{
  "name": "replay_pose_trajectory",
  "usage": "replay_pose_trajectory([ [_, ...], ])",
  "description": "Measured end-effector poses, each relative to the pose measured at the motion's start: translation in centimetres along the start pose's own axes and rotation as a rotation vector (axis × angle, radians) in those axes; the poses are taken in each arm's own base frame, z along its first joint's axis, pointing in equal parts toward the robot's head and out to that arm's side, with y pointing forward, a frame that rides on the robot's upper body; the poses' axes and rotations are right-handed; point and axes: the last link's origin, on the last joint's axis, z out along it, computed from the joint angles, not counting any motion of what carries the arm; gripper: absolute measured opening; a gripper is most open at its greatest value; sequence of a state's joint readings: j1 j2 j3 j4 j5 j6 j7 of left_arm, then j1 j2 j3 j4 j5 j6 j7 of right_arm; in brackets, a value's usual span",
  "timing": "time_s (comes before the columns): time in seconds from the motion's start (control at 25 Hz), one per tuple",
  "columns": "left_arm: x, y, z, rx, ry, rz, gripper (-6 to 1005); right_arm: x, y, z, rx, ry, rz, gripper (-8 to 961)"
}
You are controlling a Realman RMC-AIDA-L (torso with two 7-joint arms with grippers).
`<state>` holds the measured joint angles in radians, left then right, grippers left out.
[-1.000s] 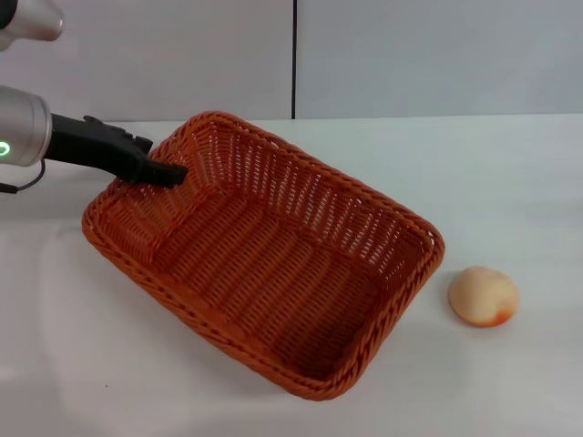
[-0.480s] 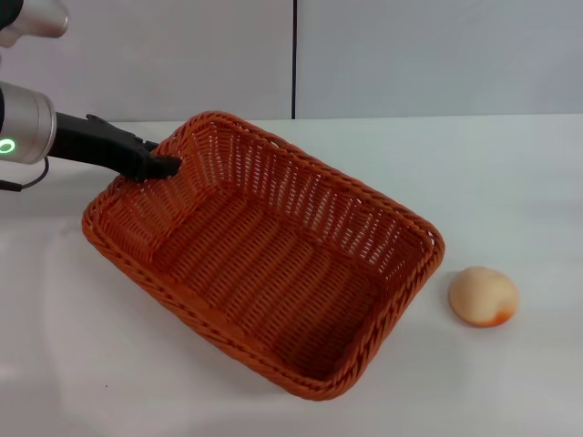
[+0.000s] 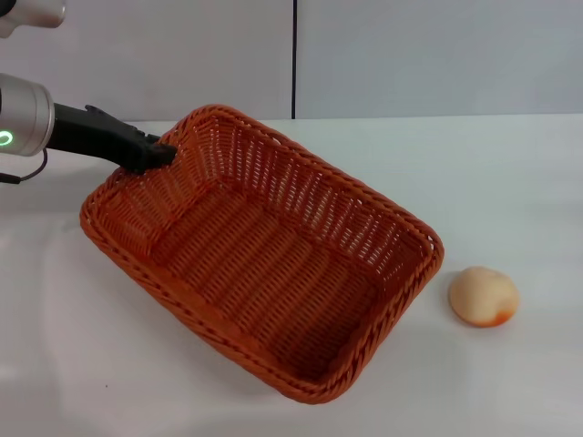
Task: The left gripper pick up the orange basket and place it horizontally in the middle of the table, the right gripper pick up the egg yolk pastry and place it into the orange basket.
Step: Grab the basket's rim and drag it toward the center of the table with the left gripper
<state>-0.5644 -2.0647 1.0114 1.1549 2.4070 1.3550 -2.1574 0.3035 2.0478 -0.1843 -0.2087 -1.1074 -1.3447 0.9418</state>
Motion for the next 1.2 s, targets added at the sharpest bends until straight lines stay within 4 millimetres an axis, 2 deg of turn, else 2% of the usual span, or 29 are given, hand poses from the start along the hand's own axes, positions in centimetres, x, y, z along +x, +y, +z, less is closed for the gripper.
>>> replay_pose_trajectory([
  [0.4, -0.2, -0.1, -0.4, -0.014, 0.033, -0.083, 170, 0.1, 0.1, 0.2, 0.000, 0.008, 0.000, 730],
  [0.48, -0.1, 0.0, -0.9, -0.058, 0.093, -0.154, 169, 0.2, 0.0, 0.2, 0.002, 0.011, 0.000, 730],
  [0.68, -0.1, 0.1, -1.3, -0.087, 0.122, -0.176, 169, 0.4, 0.0, 0.3, 0.009, 0.025, -0.001, 730],
  [0.72, -0.2, 0.1, -2.3, -0.136, 0.178, -0.216, 169, 0.4, 0.0, 0.3, 0.009, 0.026, -0.001, 730],
  [0.8, -0.2, 0.1, -2.3, -0.136, 0.178, -0.216, 169, 0.4, 0.0, 0.3, 0.009, 0.026, -0.001, 730],
  [0.88, -0.5, -0.3, -3.6, -0.170, 0.266, -0.301, 169, 0.4, 0.0, 0.3, 0.008, 0.026, -0.001, 730],
  [1.2, -1.5, -0.8, -4.4, -0.176, 0.341, -0.405, 167, 0.6, 0.0, 0.4, 0.016, 0.036, 0.000, 730],
])
